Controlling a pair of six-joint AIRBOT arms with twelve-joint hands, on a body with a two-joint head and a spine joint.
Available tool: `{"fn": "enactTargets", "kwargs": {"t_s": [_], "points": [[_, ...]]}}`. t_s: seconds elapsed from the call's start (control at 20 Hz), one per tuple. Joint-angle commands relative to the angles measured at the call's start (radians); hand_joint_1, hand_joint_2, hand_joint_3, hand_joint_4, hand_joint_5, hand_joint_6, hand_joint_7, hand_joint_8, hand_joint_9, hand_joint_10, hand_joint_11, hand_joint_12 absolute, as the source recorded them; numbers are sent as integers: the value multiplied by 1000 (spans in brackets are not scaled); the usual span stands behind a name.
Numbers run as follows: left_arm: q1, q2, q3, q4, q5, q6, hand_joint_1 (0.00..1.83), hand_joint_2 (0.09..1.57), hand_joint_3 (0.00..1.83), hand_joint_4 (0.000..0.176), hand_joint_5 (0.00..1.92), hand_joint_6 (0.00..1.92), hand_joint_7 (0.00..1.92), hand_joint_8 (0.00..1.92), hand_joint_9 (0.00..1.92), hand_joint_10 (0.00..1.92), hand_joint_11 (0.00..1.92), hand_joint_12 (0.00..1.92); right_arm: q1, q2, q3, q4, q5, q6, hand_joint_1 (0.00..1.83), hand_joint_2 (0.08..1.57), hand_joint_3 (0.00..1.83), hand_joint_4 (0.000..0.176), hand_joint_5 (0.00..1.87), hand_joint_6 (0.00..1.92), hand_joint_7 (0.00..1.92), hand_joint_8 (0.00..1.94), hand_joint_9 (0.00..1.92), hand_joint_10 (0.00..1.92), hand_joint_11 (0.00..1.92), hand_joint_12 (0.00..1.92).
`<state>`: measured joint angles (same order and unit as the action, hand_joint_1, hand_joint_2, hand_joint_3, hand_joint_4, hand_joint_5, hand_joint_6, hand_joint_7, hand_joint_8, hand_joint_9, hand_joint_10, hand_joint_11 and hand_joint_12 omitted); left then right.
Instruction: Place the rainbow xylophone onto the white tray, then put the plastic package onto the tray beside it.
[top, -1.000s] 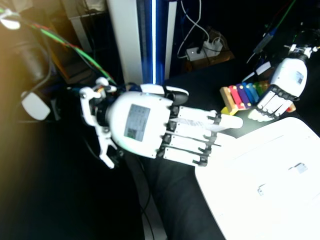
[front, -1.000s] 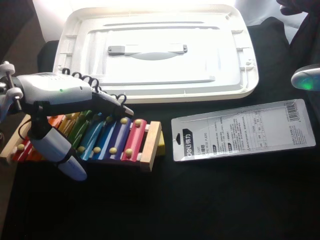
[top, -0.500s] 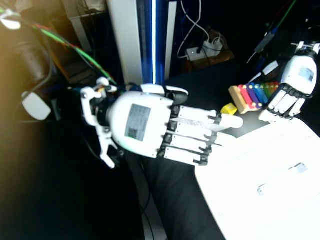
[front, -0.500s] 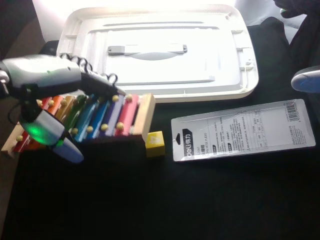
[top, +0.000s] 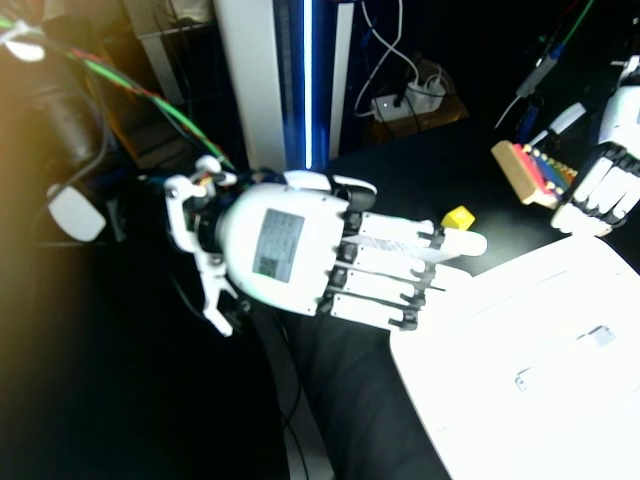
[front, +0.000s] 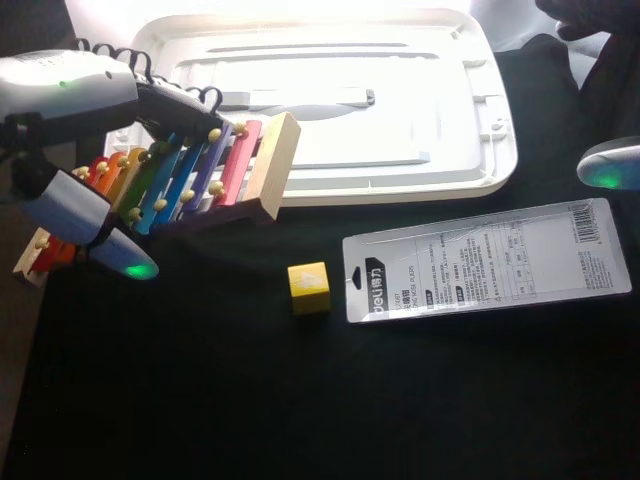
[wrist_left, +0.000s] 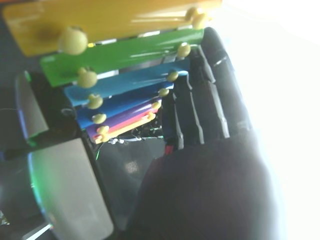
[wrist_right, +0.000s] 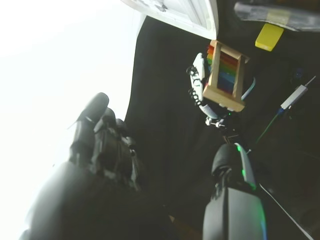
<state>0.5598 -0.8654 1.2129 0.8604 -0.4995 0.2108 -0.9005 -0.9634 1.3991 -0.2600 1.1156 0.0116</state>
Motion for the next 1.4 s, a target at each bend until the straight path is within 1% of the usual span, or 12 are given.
{"fn": "enactTargets", "kwargs": {"t_s": [0.0,0.05,0.1,0.15,0.2,0.3,0.5,0.7,0.75,0.95,1.15,1.35], "points": [[-14,3,-4,-37,-80,-4,1298,1020,0,0,729,170,835,30,886,27,442,772,15,-3,4,52,107,9,831,953,0,60,27,0,153,4,179,4,0,848],[-14,2,-5,-37,-82,-4,1327,1011,0,0,538,680,865,82,902,51,357,993,15,-3,4,52,107,9,828,946,0,67,32,3,143,1,185,5,0,863],[-14,-1,-6,-34,-79,-4,1332,1015,0,0,450,908,847,196,898,82,352,993,15,-3,4,52,107,9,839,944,0,69,37,3,144,1,189,5,0,884],[-14,-2,-8,-29,-74,-4,1351,1024,1,0,409,1139,749,496,870,214,385,1031,15,-3,5,52,107,9,819,941,0,70,41,2,153,2,187,3,0,862],[-15,-2,-10,-22,-68,-4,1347,1118,11,0,387,1283,839,1058,791,515,407,1099,15,-3,5,52,107,9,806,938,0,69,44,2,157,2,195,4,0,872],[-24,0,-10,-9,-59,-4,1334,1185,2,0,358,1444,787,1319,595,1198,436,1342,15,-3,5,52,107,9,826,936,0,67,45,1,167,3,196,4,0,890],[-52,10,-20,27,-43,-4,1336,1180,0,0,397,1485,805,1310,597,1415,398,1531,15,-3,5,52,107,9,876,940,0,68,53,3,158,3,192,1,0,876],[-77,36,-36,61,-31,-6,1335,1178,0,0,354,1569,807,1306,605,1372,462,1442,15,-3,5,53,107,9,872,928,0,77,58,0,166,1,202,2,0,902],[-99,41,-38,99,-25,-28,1439,1181,2,0,319,1624,736,1382,740,1389,453,1450,15,-3,5,53,107,9,873,928,0,65,60,1,168,2,211,6,8,910],[-208,52,-42,302,7,-159,1460,1192,0,0,331,1694,702,1430,764,1394,466,1499,15,-3,5,53,107,9,880,927,0,74,41,1,172,2,201,0,0,872],[-283,64,-45,361,34,-160,1314,1227,4,0,289,1608,718,1436,533,1425,444,1504,15,-3,8,54,107,9,876,916,0,74,53,4,193,8,220,7,19,881],[-359,32,-14,419,86,-160,1314,1222,0,0,330,1559,731,1418,538,1413,424,1548,15,-3,12,53,107,9,842,896,0,75,53,1,199,5,219,4,37,877]]}}
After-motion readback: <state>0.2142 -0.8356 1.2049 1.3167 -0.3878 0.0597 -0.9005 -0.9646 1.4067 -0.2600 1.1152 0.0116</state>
